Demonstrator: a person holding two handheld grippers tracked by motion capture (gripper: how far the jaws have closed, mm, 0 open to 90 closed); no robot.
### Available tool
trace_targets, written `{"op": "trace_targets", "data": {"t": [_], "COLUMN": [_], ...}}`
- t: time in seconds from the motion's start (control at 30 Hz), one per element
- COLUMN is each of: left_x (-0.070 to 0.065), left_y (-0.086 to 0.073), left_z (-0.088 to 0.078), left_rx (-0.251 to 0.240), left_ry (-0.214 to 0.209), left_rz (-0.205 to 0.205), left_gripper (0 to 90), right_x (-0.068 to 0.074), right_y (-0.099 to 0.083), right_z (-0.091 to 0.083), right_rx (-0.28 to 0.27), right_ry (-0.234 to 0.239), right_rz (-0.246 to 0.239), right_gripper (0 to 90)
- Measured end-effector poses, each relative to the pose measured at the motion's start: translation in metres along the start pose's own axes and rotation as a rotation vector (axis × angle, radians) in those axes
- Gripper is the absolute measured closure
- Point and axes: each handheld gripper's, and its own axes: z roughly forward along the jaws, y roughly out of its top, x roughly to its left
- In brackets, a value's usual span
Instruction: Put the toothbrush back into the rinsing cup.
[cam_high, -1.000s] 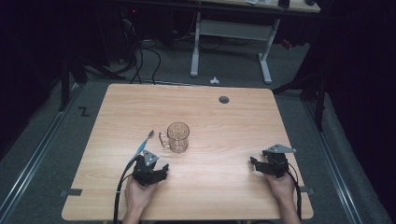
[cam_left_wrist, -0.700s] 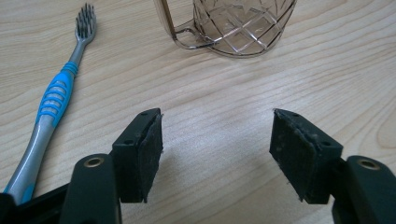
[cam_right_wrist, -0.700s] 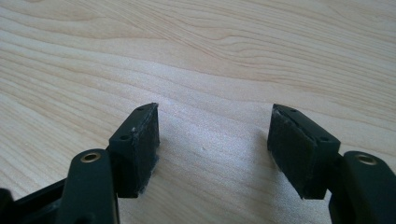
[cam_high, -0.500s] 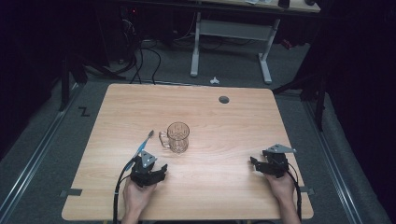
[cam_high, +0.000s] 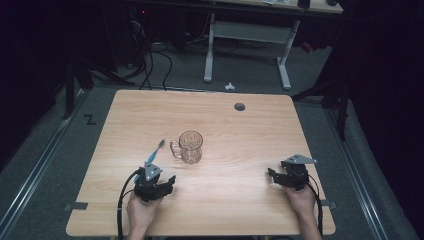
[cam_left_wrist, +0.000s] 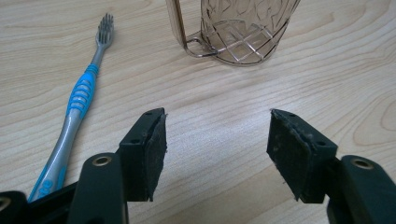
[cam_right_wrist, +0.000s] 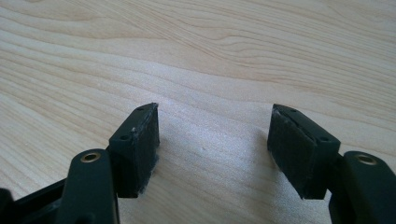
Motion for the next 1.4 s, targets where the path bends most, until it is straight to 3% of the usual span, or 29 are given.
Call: {"op": "trace_targets", "data": {"t": [0.23, 0.53, 1.4], "left_x": [0.001, 0.009, 0.031], "left_y": [-0.001, 0.0, -0.005], "left_z": [-0.006, -0.019, -0.033], "left_rx": [-0.008, -0.01, 0.011], "left_ry": [0.012, 0.015, 0.047], "left_rz": [0.018, 0.003, -0.049], "left_gripper": [39.5, 39.0, 34.7], "right_x": [0.0, 0.0, 0.0], "right_y": [0.0, 0.0, 0.0], "right_z": [0.0, 0.0, 0.0], "right_rx": [0.0, 0.0, 0.0], "right_ry": [0.0, 0.0, 0.0], "right_rz": [0.0, 0.0, 0.0], "right_gripper": [34.6, 34.6, 34.6]}}
